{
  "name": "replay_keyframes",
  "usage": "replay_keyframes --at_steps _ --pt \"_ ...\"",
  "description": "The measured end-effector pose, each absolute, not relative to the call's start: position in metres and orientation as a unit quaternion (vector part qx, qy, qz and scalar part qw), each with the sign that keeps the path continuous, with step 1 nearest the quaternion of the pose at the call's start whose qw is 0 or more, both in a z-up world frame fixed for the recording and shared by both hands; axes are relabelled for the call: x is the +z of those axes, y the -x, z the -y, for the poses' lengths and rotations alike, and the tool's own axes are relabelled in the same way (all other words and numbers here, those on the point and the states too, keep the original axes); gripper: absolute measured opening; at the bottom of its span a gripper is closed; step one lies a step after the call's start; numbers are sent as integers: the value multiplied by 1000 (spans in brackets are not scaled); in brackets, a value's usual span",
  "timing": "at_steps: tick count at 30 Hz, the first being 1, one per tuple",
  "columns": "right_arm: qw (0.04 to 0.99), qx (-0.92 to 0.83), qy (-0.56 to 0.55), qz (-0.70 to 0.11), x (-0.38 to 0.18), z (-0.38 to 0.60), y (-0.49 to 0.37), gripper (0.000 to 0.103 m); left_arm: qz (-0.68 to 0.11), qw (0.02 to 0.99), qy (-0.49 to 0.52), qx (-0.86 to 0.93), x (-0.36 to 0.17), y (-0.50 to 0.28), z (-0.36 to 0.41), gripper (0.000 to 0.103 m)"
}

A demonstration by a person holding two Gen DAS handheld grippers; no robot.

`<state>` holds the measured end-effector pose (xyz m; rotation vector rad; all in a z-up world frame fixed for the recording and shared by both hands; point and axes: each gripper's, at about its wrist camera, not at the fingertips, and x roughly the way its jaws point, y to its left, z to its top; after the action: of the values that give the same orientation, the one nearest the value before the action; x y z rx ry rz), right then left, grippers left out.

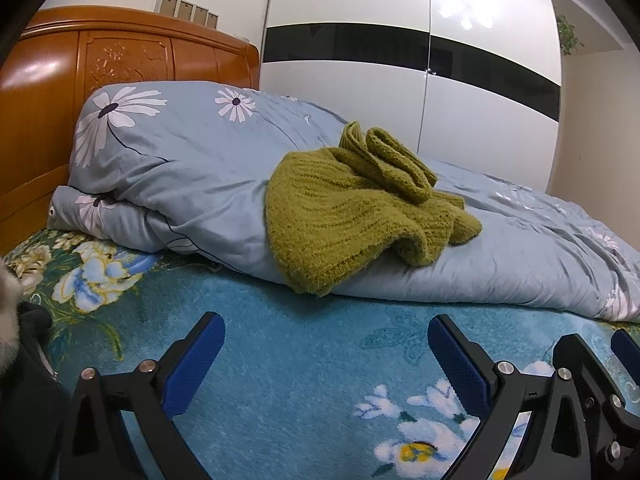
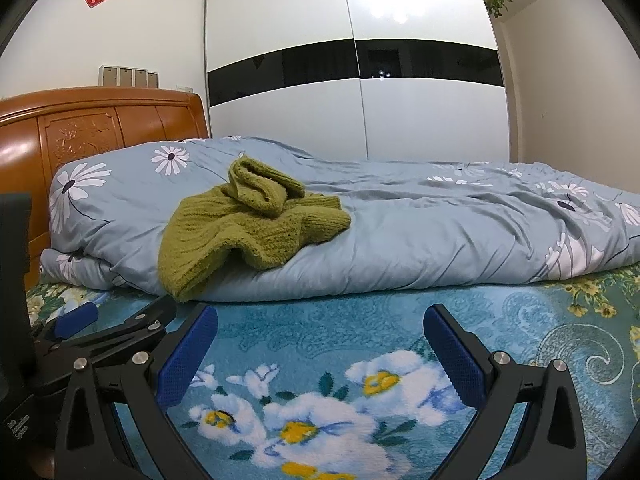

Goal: Fold clothes
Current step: 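Move both grippers toward the olive-green sweater on the duvet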

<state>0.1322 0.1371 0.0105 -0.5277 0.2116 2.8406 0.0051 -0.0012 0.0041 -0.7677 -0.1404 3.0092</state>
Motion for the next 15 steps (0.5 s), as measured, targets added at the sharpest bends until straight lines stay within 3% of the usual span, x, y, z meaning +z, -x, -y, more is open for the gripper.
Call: replay_keyframes --at_steps 15 --pt "92 971 199 -91 15 -147 -114 103 72 28 249 966 9 -2 19 103"
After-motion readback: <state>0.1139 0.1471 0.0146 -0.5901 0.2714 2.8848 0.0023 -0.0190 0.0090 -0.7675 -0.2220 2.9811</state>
